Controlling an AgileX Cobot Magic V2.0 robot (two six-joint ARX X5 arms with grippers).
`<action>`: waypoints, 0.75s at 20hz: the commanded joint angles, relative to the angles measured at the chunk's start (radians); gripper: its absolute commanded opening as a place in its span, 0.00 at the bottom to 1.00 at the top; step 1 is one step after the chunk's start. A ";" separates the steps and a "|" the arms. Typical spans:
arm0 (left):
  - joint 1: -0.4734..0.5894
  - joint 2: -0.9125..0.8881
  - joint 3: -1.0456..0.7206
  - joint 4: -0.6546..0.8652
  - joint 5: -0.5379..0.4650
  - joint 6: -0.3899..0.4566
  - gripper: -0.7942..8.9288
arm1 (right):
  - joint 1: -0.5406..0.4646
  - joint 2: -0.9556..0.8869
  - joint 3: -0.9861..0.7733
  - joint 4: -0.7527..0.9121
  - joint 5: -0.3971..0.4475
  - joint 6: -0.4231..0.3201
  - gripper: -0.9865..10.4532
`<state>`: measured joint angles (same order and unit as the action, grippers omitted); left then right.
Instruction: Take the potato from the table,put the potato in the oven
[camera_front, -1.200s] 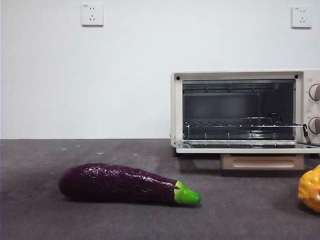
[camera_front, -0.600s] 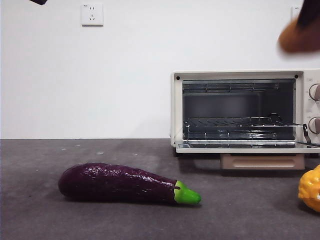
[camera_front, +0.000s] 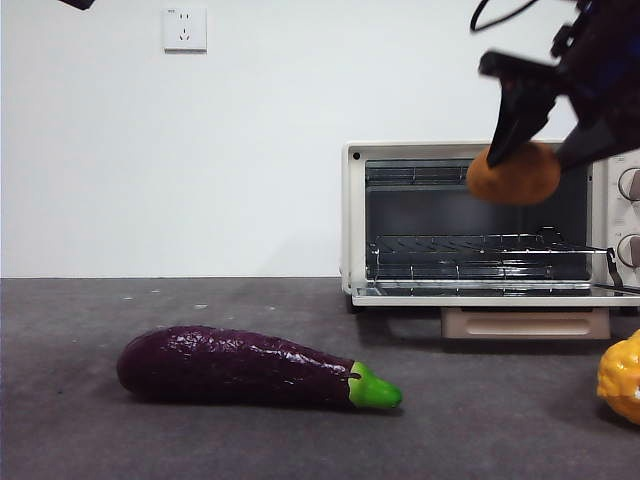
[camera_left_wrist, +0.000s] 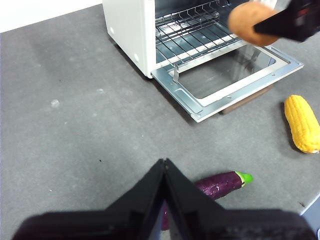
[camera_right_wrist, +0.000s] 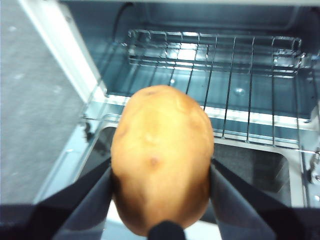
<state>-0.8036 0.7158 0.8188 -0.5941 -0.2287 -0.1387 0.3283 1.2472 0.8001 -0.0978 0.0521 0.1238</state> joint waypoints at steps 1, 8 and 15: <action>0.000 0.000 0.003 0.012 0.001 0.010 0.07 | -0.008 0.053 0.010 0.053 0.001 0.008 0.19; 0.000 0.005 0.003 0.011 0.048 -0.001 0.07 | -0.009 0.205 0.101 0.126 0.079 0.006 0.20; 0.000 0.013 0.003 -0.011 0.054 -0.012 0.07 | -0.009 0.365 0.251 0.119 0.097 0.006 0.20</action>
<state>-0.8036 0.7307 0.8188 -0.6041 -0.1764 -0.1429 0.3191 1.6039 1.0466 0.0154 0.1467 0.1238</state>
